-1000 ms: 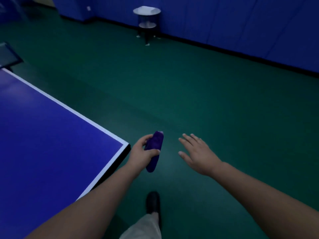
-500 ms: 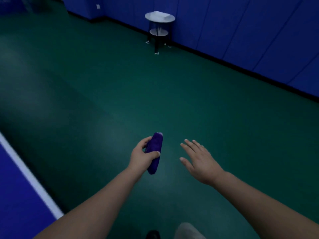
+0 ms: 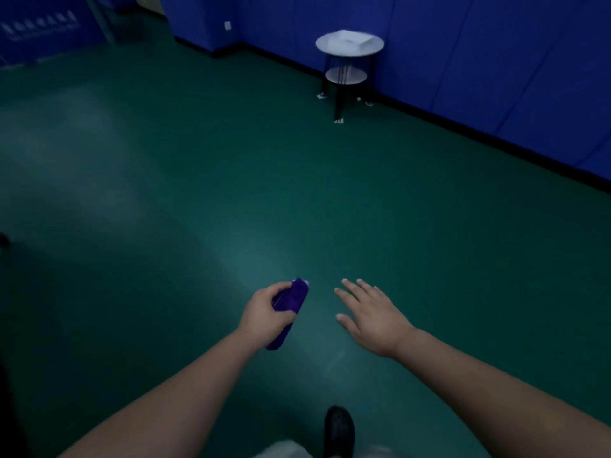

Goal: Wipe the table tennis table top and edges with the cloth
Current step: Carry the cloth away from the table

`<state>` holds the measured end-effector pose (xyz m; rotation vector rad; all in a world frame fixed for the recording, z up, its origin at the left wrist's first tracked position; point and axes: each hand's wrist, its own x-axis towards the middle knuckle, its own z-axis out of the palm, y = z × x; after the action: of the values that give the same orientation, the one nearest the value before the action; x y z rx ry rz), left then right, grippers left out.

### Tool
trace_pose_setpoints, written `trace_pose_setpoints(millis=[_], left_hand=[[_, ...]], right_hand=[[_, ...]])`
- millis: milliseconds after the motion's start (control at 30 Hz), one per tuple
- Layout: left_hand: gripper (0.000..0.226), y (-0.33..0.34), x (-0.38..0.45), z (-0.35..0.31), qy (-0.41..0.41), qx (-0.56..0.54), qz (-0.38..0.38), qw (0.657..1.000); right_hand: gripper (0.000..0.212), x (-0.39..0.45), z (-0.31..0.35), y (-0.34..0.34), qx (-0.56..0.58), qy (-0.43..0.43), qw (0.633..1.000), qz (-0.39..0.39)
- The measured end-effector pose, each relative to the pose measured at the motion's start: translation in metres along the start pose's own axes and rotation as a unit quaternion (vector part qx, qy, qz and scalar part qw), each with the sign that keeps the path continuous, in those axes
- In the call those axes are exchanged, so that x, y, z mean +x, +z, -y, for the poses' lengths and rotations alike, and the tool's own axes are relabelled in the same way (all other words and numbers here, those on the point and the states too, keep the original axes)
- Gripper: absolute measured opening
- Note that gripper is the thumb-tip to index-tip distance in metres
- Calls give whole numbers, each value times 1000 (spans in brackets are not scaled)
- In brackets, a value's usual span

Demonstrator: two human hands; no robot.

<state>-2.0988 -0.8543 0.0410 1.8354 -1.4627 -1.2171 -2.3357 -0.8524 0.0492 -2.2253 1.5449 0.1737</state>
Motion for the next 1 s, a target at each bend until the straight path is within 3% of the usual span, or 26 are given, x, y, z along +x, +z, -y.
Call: trace_pose_setpoints(millis=[100, 333, 467, 667, 1000], left_hand=[[65, -22, 66, -13, 10, 69, -2, 998], [64, -68, 266, -40, -38, 43, -51, 997], [65, -91, 396, -66, -42, 14, -46, 998], [60, -122, 582, -161, -43, -63, -15, 997], [60, -100, 863, -294, -18, -122, 21, 992]], right_hand=[[63, 80, -17, -41, -28, -37, 999, 11], [62, 291, -61, -119, -46, -91, 995, 12], [62, 403, -92, -157, -55, -66, 996, 28], [62, 544, -152, -249, -30, -9, 999, 12], [63, 774, -276, -352, 65, 30, 997, 8]])
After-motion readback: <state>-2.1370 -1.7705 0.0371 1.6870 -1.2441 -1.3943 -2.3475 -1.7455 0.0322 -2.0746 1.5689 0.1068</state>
